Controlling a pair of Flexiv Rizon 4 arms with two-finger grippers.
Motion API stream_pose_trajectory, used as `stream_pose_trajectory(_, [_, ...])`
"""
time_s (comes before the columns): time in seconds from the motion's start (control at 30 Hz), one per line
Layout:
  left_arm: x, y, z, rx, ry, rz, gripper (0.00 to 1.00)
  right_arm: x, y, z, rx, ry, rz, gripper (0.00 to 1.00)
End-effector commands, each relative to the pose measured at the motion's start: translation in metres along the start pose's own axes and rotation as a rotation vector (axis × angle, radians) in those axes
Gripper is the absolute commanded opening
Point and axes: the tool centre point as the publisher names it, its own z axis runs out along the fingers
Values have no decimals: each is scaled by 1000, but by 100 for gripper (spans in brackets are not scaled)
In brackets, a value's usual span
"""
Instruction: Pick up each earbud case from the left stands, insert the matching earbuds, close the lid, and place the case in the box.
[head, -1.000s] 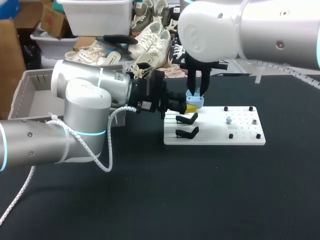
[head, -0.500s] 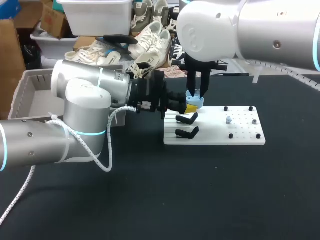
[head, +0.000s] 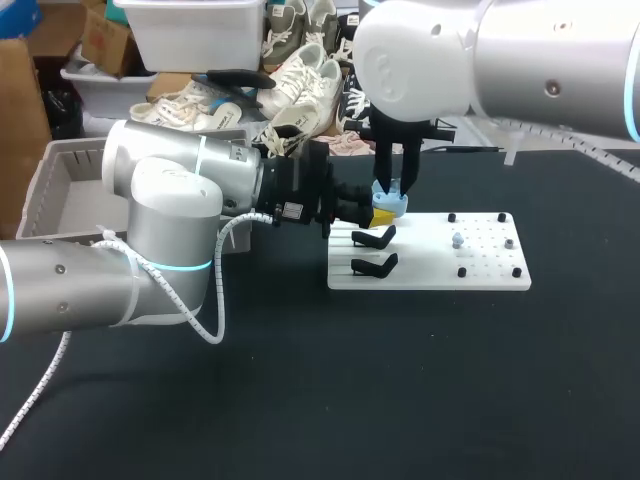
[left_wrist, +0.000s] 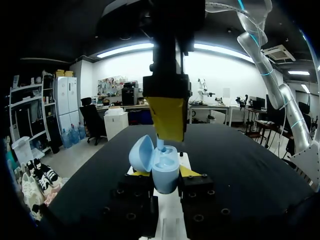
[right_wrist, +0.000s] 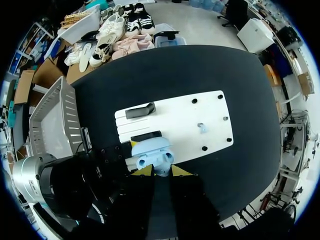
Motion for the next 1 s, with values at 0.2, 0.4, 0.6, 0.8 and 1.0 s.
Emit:
stream_pose_trajectory(0.2, [1, 0, 0, -1, -2, 1, 0, 2, 0, 4, -2, 11, 0, 0])
stream_pose_trajectory(0.4, [1, 0, 0, -1, -2, 1, 0, 2, 1, 7, -1, 18, 1, 0])
stream_pose_trajectory(0.6, [1, 0, 0, -1, -2, 1, 0, 2, 0, 7, -2, 21, 4, 0])
stream_pose_trajectory(0.8, [1, 0, 0, -1, -2, 1, 0, 1, -2, 5, -4, 16, 8, 0])
stream_pose_trajectory(1.0, [1, 0, 0, -1, -2, 1, 0, 1, -3, 4, -5, 14, 12, 0])
